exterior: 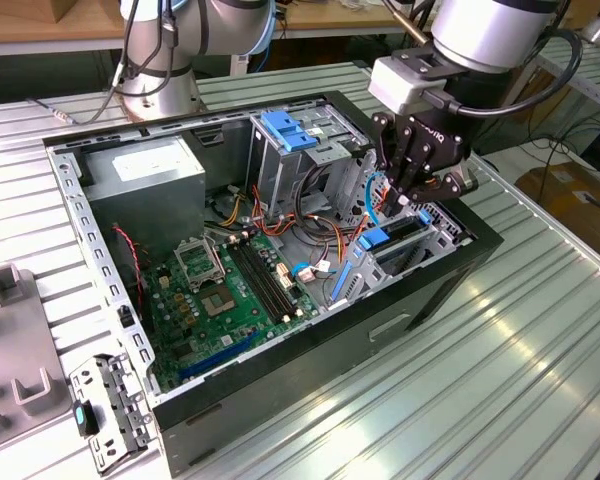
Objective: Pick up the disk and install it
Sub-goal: 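Insert the disk into the insertion slot, then insert the first disk wire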
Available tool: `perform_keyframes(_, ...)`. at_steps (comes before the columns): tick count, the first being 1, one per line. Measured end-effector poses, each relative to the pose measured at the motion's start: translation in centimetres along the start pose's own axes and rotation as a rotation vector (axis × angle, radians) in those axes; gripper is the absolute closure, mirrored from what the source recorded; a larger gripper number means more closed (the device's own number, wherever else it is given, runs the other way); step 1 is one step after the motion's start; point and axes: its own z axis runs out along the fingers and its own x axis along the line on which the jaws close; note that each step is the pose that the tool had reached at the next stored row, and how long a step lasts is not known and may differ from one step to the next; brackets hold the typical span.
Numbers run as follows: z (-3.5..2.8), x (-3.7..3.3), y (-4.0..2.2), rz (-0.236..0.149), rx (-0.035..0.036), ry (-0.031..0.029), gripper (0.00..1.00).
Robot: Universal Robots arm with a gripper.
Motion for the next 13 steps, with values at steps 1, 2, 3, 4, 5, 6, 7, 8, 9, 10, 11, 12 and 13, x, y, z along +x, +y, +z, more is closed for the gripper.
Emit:
perform_keyframes(1, 0.00, 0.00, 0.00, 0.000, 0.0000, -0.0001, 0.89)
perform_keyframes(2, 0.01, 0.00, 0.00, 0.000, 0.0000, -0.0002, 0.89)
perform_keyframes(3, 0.01, 0.00, 0.00, 0.000, 0.0000, -0.0001, 0.89)
perform_keyframes(4, 0.01, 0.00, 0.00, 0.000, 0.0000, -0.0001, 0.89)
perform_keyframes(5, 0.01, 0.00, 0.00, 0.000, 0.0000, -0.0002, 0.89)
perform_keyframes(6, 0.01, 0.00, 0.00, 0.000, 0.0000, -0.0002, 0.89)
perform_keyframes(7, 0.02, 0.00, 0.00, 0.000, 0.0000, -0.0002, 0.89)
perform_keyframes(8, 0.02, 0.00, 0.00, 0.000, 0.0000, -0.0002, 0.89)
perform_keyframes(9, 0.02, 0.00, 0.00, 0.000, 0.0000, -0.0002, 0.89)
perform_keyframes(10, 0.01, 0.00, 0.00, 0.000, 0.0000, -0.0001, 0.89)
perform_keyframes(11, 0.02, 0.00, 0.00, 0.000, 0.0000, -0.0001, 0.89)
perform_keyframes(12, 0.02, 0.00, 0.00, 0.000, 0.0000, -0.0002, 0.89)
perform_keyframes(13, 0.02, 0.00, 0.00, 0.000, 0.0000, -0.0002, 0.89)
